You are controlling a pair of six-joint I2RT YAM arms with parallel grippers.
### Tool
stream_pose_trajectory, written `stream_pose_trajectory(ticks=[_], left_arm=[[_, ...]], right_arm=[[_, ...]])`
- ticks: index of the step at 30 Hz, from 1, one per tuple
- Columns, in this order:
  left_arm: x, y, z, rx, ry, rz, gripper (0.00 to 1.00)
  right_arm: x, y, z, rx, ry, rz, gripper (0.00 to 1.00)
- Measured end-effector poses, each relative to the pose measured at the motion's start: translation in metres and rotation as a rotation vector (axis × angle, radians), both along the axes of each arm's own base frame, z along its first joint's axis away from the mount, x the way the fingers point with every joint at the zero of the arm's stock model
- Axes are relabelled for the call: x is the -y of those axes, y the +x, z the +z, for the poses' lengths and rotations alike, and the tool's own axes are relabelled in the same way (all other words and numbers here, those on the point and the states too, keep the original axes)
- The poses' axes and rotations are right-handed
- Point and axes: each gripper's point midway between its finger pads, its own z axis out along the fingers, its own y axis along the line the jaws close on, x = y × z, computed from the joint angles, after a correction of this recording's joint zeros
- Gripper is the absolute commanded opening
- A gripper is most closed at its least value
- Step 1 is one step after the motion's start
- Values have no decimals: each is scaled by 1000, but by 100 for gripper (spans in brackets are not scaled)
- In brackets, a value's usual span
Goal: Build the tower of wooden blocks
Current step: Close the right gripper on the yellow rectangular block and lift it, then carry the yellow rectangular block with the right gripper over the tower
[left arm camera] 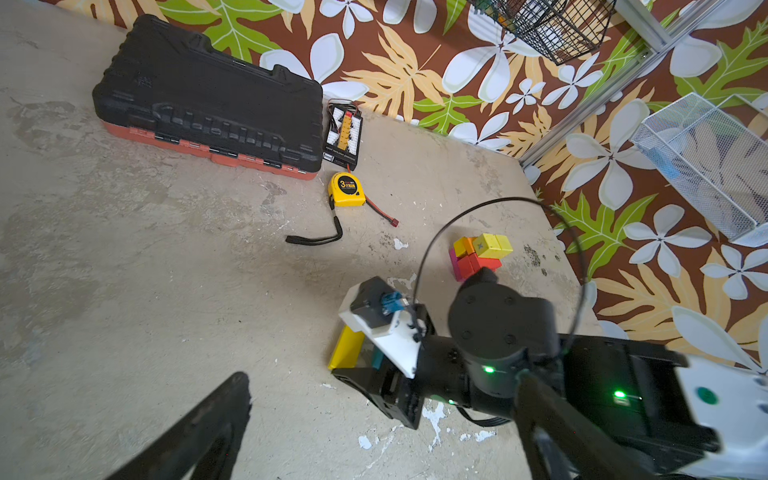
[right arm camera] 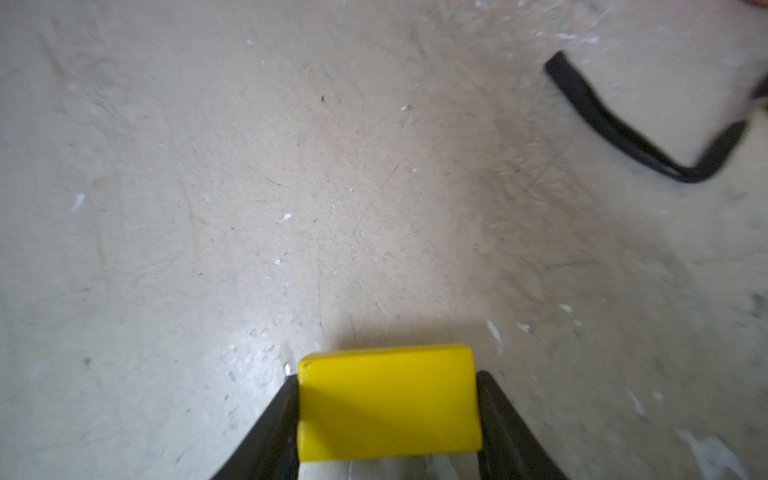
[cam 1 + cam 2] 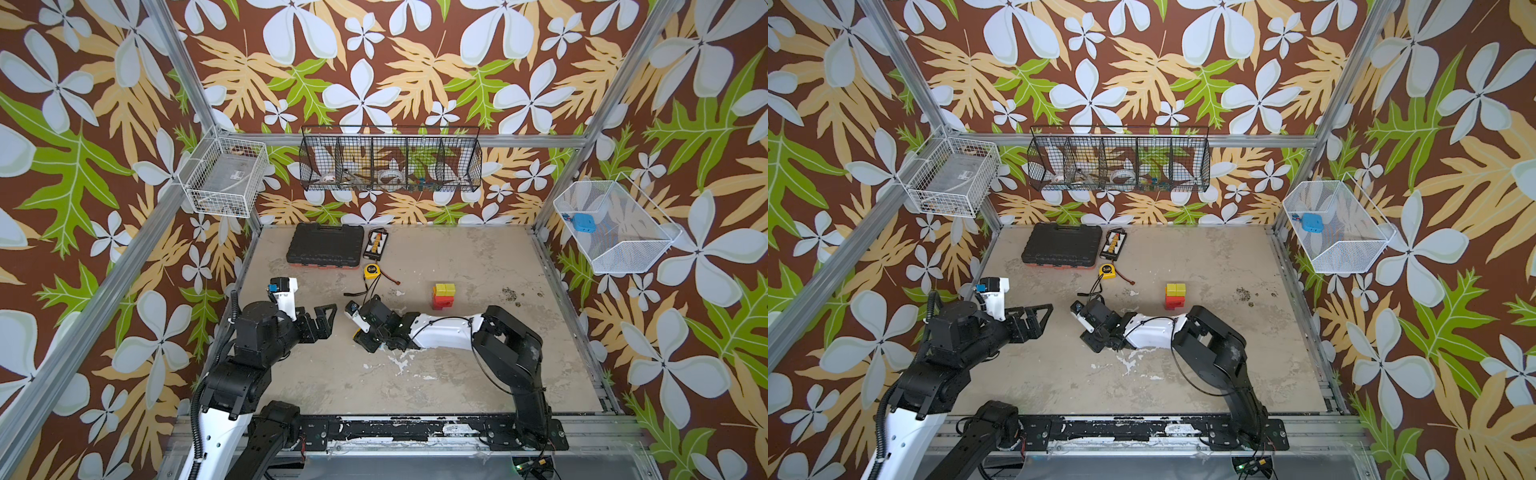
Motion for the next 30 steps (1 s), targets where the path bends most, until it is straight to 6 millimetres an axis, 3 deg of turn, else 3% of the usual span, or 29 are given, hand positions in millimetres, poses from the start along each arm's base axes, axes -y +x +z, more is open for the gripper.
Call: stream_pose_trajectory(ticks=[5,8,12,19,25,30], left_arm=[[1,0,0,-2,-1,-3,100],[1,0,0,-2,-1,-3,100],[0,-1,1,2,-2,-3,100],[0,-1,1,2,-2,-3,100],[0,-1,1,6,-3,-3,100],[0,-1,1,3,-2,-3,100]], right_arm=[[34,-3,62,64,92,-104,34],[65,2,97,111,155,-204,34],[113,12,125,170,200,-369,30],[201,38,145,214,256,-690,29],[235,70,175,232,290,-890,21],[249,85,156,191,202,-987,18]])
